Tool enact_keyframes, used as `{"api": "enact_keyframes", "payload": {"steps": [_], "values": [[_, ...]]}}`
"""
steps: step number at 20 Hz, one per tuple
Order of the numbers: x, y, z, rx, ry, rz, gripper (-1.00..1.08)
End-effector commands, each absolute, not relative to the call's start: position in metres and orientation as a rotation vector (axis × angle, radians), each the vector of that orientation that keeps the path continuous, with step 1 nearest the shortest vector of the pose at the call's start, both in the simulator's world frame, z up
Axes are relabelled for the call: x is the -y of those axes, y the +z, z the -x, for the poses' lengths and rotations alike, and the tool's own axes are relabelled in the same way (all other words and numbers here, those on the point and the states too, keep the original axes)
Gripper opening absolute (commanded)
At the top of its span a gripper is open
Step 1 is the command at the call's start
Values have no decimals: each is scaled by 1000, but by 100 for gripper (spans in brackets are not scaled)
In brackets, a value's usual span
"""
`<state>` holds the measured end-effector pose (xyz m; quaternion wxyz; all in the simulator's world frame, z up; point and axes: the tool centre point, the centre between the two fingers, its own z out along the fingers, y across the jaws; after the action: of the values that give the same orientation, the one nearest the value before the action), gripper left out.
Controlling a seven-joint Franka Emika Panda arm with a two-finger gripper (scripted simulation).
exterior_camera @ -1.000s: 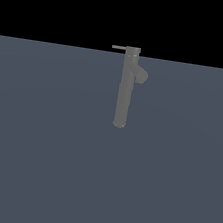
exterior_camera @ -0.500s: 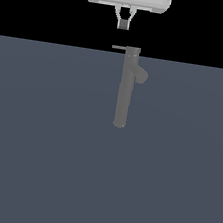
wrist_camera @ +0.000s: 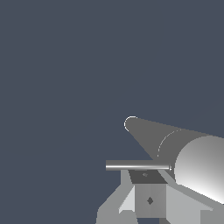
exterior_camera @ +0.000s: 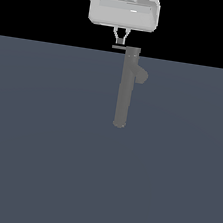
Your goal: Turn on the faucet by rotating a designated handle.
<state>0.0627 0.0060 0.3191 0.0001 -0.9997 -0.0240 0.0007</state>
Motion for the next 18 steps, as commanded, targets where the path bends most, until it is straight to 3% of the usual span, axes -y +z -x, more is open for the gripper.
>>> {"api": "enact_keyframes", "payload": {"steps": [1, 18], "values": [[-7, 313, -76, 80, 0, 3140, -100], [-8, 302, -103, 88, 0, 3140, -100]]}}
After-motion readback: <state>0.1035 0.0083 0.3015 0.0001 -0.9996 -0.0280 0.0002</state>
